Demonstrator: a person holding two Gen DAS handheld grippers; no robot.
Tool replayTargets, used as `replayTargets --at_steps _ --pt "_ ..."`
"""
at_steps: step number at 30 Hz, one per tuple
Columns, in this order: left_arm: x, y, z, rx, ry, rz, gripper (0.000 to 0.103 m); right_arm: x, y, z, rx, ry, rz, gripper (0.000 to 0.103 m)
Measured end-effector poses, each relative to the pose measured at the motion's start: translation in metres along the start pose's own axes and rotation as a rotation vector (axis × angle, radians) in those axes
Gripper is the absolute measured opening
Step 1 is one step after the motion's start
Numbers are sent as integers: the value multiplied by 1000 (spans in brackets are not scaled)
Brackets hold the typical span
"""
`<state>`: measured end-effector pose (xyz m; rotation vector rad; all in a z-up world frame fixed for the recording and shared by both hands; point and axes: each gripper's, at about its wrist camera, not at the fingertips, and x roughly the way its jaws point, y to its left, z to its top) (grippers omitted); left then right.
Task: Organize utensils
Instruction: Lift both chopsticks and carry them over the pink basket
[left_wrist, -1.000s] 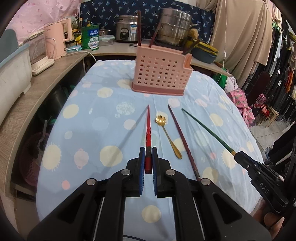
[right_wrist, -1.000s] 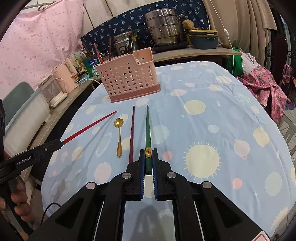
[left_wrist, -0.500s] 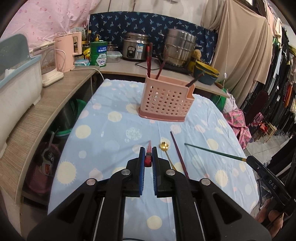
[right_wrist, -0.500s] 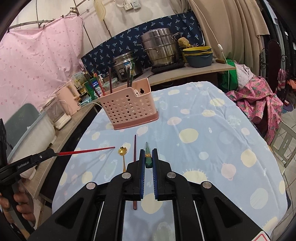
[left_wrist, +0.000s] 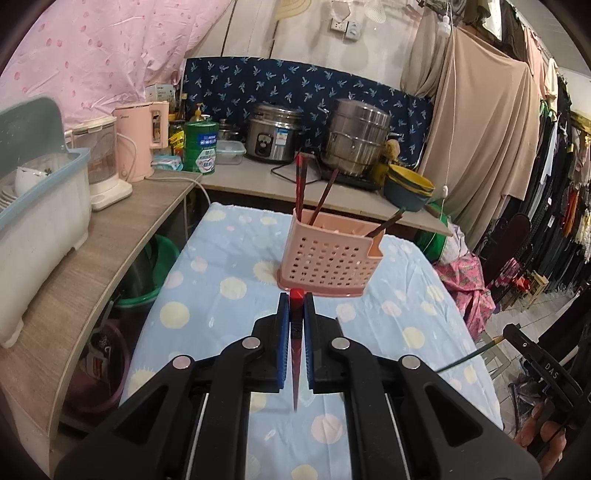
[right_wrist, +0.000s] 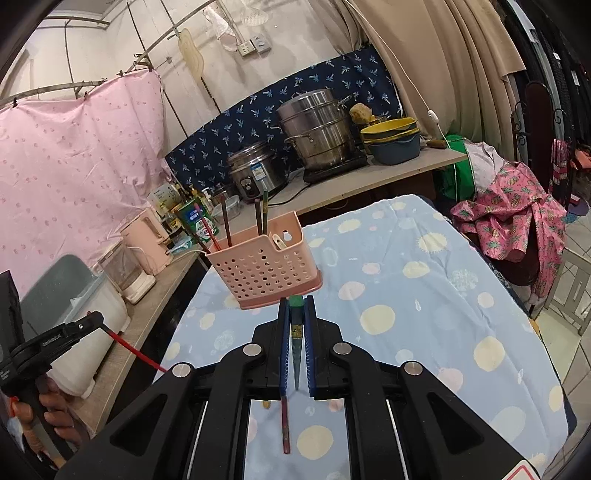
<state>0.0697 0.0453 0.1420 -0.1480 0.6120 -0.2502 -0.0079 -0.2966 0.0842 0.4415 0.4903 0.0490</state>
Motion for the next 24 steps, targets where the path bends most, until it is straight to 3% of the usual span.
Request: replayTargets --at_steps 12,24 --pt "10 -16 54 26 -96 -8 7 10 18 51 -22 -112 57 7" --pt "22 -37 138 46 -309 -21 7 49 46 131 1 -291 129 7"
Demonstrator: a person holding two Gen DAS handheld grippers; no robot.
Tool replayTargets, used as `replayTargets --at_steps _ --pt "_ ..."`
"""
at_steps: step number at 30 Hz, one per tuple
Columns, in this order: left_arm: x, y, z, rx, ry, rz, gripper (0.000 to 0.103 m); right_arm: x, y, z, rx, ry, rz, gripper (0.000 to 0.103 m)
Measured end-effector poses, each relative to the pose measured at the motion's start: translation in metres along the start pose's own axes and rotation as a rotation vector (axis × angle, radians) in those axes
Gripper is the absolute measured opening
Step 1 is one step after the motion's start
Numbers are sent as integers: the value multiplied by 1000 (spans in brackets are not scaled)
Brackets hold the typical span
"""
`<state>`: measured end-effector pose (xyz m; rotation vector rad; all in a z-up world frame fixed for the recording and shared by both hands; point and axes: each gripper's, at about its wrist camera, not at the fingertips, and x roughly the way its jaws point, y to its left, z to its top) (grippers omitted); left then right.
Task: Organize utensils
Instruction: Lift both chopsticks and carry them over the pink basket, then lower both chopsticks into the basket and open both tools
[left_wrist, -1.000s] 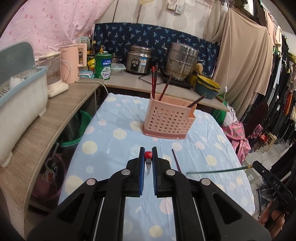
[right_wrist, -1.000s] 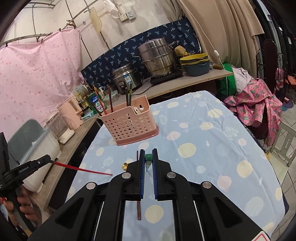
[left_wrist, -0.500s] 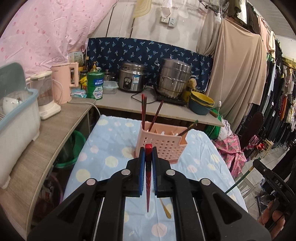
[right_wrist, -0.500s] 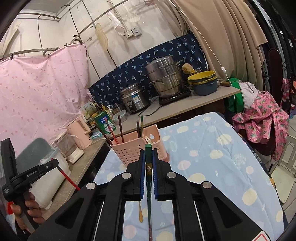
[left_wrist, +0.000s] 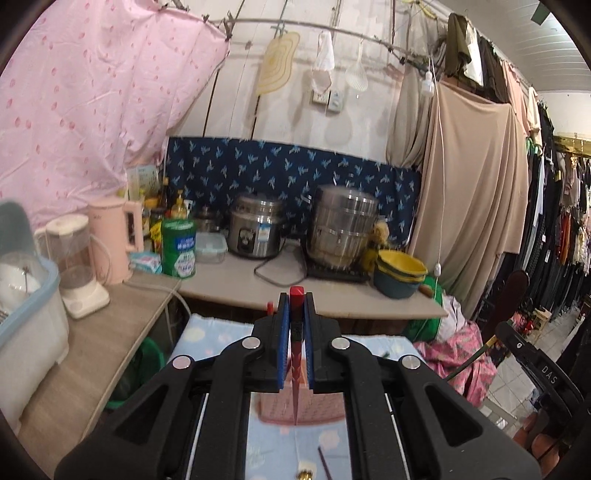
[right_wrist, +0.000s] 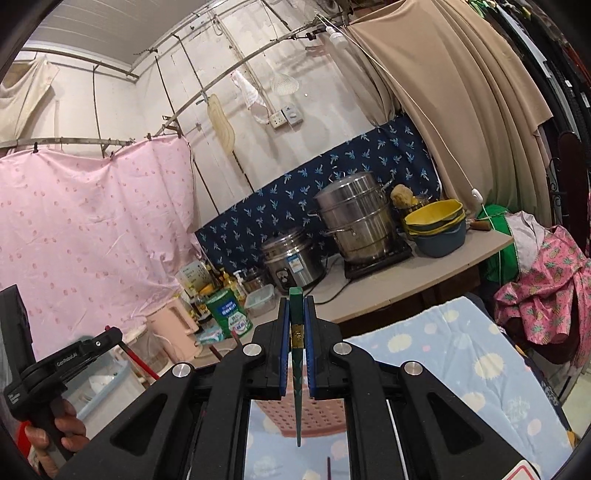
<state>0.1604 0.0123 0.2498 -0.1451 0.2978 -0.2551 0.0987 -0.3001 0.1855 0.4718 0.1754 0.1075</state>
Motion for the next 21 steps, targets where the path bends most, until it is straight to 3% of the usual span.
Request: replayTargets --at_steps 5,10,15,21 --pt "21 -4 14 0 -73 11 7 30 7 15 29 -35 44 7" --pt "45 -5 22 -7 -97 18 7 54 20 21 8 -77 25 8" --pt "62 -5 24 -12 -106 18 7 75 25 23 -3 -98 17 8" --pt "85 -4 18 -4 -84 27 7 103 19 14 -1 -57 -12 8"
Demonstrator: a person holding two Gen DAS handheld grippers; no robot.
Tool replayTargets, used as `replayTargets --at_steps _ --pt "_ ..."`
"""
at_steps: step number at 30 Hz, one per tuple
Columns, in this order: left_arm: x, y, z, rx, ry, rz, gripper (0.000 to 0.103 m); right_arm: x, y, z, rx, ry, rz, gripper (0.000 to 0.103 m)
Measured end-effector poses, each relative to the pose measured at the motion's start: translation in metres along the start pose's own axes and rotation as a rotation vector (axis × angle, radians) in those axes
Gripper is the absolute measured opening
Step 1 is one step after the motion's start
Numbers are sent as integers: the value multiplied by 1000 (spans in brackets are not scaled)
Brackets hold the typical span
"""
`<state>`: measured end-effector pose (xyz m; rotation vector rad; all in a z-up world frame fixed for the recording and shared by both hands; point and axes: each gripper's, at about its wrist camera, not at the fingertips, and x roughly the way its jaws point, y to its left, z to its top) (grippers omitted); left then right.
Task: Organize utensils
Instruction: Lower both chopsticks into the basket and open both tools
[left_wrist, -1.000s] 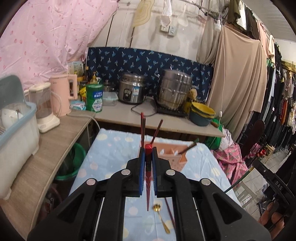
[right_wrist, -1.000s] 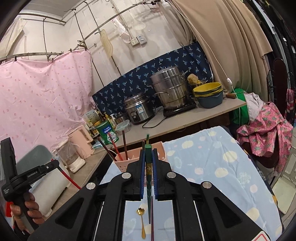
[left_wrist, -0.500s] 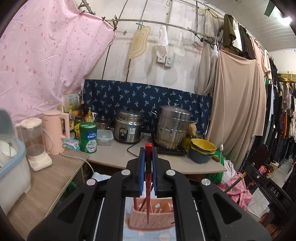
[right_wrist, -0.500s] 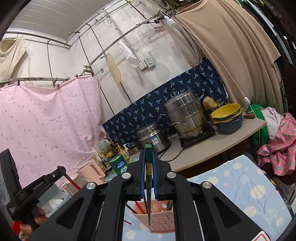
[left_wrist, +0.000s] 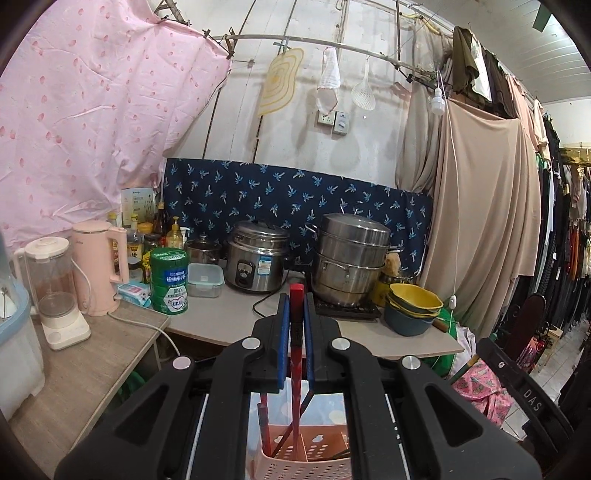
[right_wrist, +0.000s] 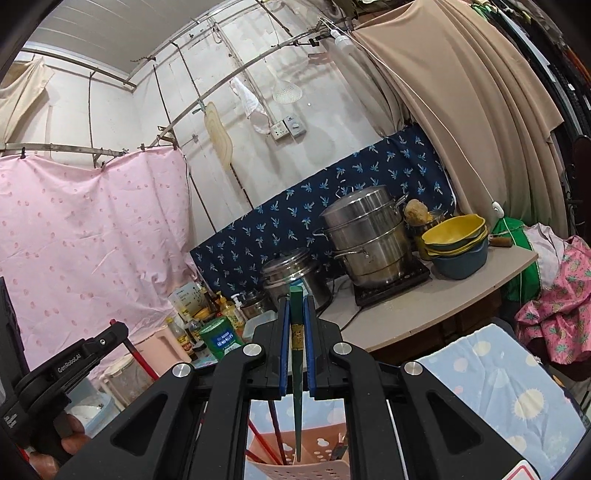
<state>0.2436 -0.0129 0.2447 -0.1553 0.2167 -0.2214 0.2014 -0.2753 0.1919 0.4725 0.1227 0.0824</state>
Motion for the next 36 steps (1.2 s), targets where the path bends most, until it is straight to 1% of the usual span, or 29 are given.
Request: replayTargets --at_steps 9,16,20,22,24,26,30,36 --pt "28 8 -29 -7 84 3 7 29 -16 -27 3 101 -34 7" --pt "39 12 -49 -31 166 -8 7 42 -24 -56 20 185 -56 8" --pt "39 12 -58 -32 190 -2 8 46 -22 -65 16 216 -59 8" --pt "38 11 -61 -28 202 11 15 45 -22 -69 13 226 -59 10" --pt "37 10 -63 -27 207 17 37 43 -21 -72 7 229 -64 15" --pt "33 10 -65 -25 203 21 43 39 -21 -73 8 231 -67 15" --pt "29 7 -70 -15 216 20 47 31 -23 -75 19 227 -71 20" --pt "21 3 -75 -6 233 17 48 20 -22 -76 20 226 -67 21"
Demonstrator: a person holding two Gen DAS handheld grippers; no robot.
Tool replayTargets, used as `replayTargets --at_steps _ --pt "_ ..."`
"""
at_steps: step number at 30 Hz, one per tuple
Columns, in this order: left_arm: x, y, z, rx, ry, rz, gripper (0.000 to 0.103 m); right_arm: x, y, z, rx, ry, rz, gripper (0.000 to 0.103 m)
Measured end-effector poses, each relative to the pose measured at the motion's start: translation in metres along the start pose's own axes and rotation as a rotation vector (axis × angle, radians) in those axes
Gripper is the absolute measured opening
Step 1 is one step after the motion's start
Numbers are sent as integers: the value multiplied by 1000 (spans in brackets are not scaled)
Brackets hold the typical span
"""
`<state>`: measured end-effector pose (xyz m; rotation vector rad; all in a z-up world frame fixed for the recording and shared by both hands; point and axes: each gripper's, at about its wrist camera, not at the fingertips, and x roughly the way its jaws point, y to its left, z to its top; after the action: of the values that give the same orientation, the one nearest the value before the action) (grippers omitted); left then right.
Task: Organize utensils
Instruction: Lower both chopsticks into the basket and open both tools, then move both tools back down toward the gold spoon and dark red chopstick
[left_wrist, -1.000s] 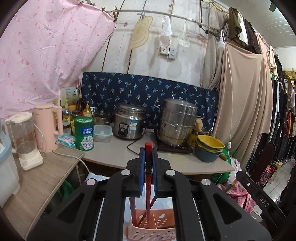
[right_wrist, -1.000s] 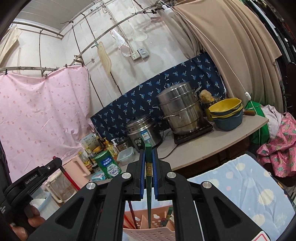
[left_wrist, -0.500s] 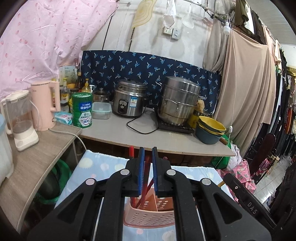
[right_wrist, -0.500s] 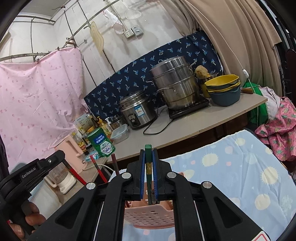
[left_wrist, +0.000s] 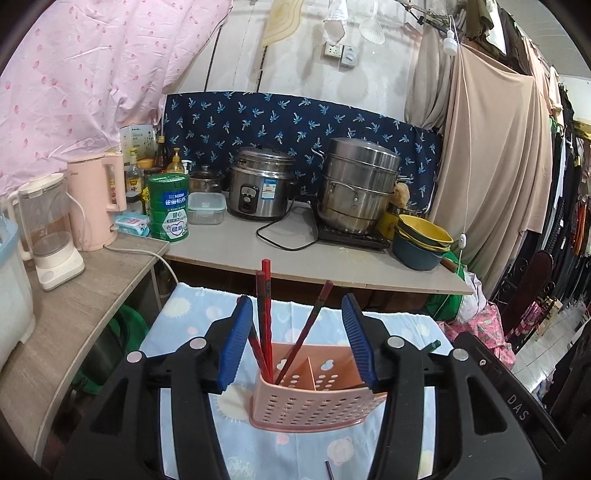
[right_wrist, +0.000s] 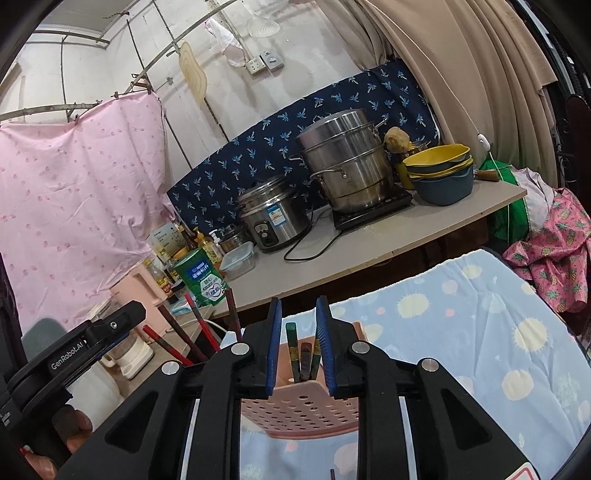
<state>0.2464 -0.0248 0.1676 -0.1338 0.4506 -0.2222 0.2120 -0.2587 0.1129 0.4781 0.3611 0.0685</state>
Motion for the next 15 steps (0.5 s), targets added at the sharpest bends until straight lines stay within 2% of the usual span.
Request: replayTargets --at_steps 8,15 --pt "-17 -5 -20 9 30 -7 51 -23 -4 -15 20 23 4 21" --pt "-30 -3 -60 1 125 -22 52 -47 -16 -52 55 105 2 21"
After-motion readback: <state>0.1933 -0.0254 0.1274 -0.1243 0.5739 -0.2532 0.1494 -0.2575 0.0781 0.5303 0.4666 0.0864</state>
